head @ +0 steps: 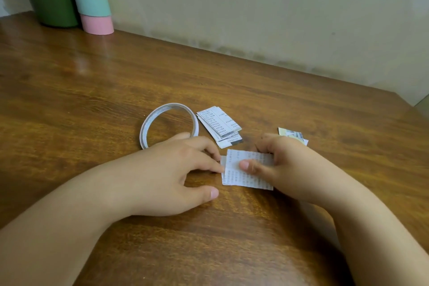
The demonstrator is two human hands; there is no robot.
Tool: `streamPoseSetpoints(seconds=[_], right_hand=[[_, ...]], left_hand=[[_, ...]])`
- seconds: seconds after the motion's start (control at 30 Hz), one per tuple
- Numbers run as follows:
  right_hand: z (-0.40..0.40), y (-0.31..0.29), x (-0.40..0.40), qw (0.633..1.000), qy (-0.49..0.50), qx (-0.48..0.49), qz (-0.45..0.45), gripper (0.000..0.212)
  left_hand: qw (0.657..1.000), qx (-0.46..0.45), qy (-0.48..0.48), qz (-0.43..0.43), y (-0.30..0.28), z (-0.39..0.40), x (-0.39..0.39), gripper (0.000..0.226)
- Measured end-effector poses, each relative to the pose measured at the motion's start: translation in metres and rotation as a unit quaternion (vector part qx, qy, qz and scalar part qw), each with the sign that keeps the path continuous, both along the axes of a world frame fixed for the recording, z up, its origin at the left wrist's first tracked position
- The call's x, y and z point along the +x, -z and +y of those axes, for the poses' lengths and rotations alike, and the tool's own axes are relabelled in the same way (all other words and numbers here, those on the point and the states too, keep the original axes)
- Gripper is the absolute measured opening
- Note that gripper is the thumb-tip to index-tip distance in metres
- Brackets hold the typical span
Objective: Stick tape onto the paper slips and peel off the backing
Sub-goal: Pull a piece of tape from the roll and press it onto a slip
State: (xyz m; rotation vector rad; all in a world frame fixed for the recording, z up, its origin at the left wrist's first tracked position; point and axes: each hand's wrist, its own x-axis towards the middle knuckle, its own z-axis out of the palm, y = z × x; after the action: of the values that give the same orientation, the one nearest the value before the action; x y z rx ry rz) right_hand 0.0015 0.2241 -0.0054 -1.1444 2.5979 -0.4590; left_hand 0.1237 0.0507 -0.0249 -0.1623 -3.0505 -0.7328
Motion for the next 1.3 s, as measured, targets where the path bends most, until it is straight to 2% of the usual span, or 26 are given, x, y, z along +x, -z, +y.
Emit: streamPoseSetpoints(seconds=[0.13,0.27,0.57,0.67,0.8,0.93,1.3], right_hand=[[-0.003,0.003,0.001,1.0,0.0,-0.005,0.015,0.022],[-0.006,0.004,0.003,1.0,0.006,-0.001,0.015,0.026],[-0.01,0.002,0.005,0.999,0.007,0.028,0.027,0.033],[-0.011,0.002,0.005,0.999,0.002,0.032,0.029,0.034],[-0.011,0.001,0.005,0.999,-0.001,0.038,0.035,0.036],[-0.012,0.0,0.007,0.998,0.0,0.044,0.037,0.035],[-0.014,-0.002,0.011,0.997,0.017,0.051,0.05,0.031]], left_hand=[[1.0,-0.003,-0.004,-0.004,0.0,-0.001,-0.001,0.042],[1.0,0.001,-0.012,0.012,0.001,-0.003,0.0,0.061],[1.0,0.0,-0.015,0.002,-0.002,-0.001,0.001,0.051],[1.0,0.001,-0.013,0.0,-0.003,0.0,0.001,0.039],[1.0,0.002,-0.013,0.005,-0.002,-0.001,0.002,0.042],[1.0,0.012,-0.02,0.011,-0.002,-0.002,0.004,0.033],[1.0,0.002,-0.005,-0.001,-0.001,0.0,0.003,0.033]])
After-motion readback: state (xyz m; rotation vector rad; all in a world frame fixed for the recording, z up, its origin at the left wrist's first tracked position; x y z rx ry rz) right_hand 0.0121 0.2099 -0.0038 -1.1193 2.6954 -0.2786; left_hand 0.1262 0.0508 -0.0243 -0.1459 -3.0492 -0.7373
